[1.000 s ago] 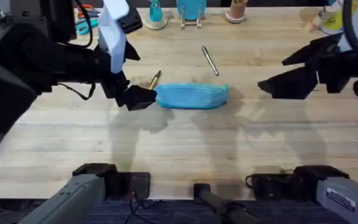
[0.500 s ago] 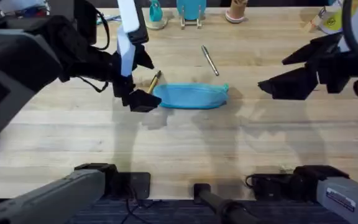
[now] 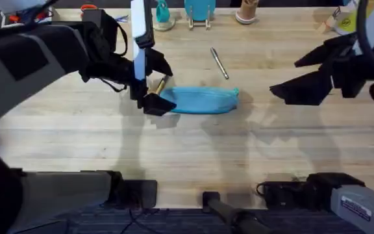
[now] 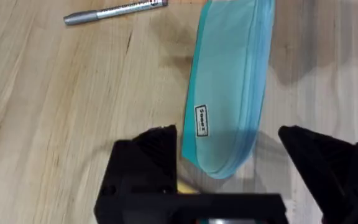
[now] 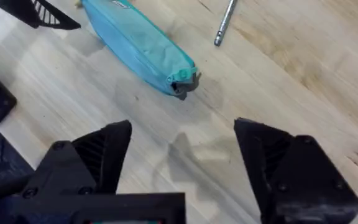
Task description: Unzip the bag, pick up the pens from the table one at a time and place them inside, then zip the bag closed.
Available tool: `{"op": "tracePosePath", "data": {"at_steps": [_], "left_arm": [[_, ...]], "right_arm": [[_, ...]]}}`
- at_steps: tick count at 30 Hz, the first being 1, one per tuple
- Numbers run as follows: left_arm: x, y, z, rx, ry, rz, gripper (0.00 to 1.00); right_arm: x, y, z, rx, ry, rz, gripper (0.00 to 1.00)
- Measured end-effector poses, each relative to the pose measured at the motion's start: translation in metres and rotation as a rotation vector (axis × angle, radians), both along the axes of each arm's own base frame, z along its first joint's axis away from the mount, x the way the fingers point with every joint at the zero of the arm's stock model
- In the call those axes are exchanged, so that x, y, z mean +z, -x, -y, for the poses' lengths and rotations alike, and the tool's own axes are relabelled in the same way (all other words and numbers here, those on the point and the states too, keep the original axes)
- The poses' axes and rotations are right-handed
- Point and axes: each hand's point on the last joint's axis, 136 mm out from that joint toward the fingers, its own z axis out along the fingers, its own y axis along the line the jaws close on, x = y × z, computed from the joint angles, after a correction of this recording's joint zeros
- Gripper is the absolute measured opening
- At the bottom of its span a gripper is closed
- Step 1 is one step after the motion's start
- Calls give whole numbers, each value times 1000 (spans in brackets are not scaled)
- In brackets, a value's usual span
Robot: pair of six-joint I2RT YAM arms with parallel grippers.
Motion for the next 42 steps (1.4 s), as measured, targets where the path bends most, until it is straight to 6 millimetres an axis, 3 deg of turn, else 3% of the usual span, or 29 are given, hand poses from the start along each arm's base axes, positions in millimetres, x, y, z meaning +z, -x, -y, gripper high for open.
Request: {"op": "tracePosePath", "data": {"at_steps": [9,14,19,23,42], "left_arm": [[-7,-3,1,-2,7,-15,994],[-7,-3,1,-2,7,-14,713],[-7,-2,2,-7,7,-15,248],[-7,-2,3,-11,6,-15,62],[-6,-7,2,-10,3,15,41]], "right_arm": [[0,0,0,0,0,0,997],[0,0,0,0,0,0,997],[0,0,0,2,1,1,997],[0,0,0,2,1,1,996],[0,1,0,3,1,-2,997]]}}
